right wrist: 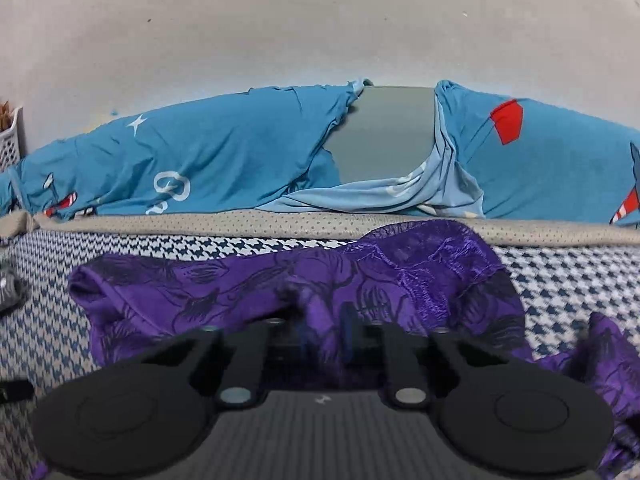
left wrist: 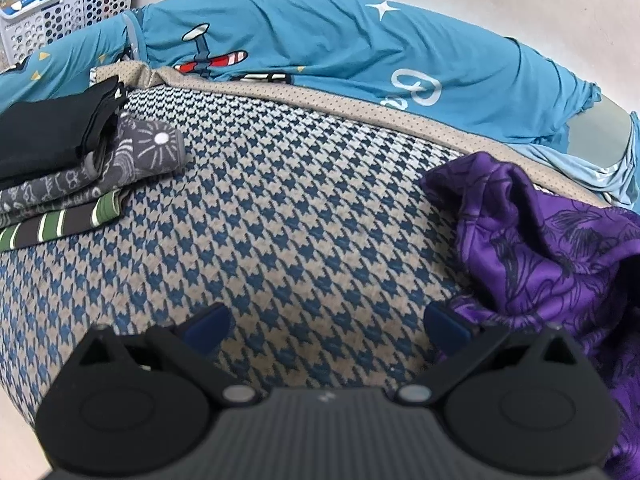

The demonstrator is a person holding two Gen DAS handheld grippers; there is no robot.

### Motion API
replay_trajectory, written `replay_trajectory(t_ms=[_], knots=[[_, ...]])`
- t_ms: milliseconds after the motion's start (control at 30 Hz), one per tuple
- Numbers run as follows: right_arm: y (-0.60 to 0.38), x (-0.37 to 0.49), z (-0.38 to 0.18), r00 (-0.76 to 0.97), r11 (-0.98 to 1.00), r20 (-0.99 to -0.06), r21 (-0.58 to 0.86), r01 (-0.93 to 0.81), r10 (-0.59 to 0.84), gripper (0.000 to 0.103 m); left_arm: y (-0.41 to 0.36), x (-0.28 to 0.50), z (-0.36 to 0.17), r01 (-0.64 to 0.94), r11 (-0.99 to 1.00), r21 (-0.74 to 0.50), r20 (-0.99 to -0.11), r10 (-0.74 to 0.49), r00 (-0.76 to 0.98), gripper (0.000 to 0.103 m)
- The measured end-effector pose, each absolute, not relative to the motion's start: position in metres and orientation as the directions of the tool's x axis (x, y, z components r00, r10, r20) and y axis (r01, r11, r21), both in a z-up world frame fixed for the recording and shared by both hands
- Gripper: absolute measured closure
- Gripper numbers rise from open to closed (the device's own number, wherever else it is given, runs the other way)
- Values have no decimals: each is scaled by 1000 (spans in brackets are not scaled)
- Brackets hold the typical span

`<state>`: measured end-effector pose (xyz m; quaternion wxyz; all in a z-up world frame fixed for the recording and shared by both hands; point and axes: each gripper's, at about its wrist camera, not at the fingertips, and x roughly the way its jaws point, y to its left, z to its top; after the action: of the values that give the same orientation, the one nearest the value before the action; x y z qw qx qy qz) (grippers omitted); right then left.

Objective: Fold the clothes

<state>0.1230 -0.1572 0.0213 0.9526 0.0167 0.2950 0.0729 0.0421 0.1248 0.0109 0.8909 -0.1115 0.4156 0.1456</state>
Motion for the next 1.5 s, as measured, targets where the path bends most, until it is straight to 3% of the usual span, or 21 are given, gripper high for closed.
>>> replay_trajectory(t_ms=[200, 567, 1000, 1500], knots=[[-150, 116, 32, 821, 964, -511, 207, -169, 254, 93, 133, 39, 13, -388, 920, -57, -765, 209, 609, 0], [-112, 103, 40, 776, 884, -432, 312, -350, 459, 93, 166, 31, 29, -516, 854, -62, -729, 314, 608, 0], [-19, 75, 22, 634, 764, -431, 297, -572, 642, 93, 223, 2, 57, -641, 763, -78, -655, 446, 610, 0], [86, 16, -13, 272, 469, -495, 332, -818, 825, 91, 269, -28, 72, -729, 682, -61, -607, 554, 569, 0]])
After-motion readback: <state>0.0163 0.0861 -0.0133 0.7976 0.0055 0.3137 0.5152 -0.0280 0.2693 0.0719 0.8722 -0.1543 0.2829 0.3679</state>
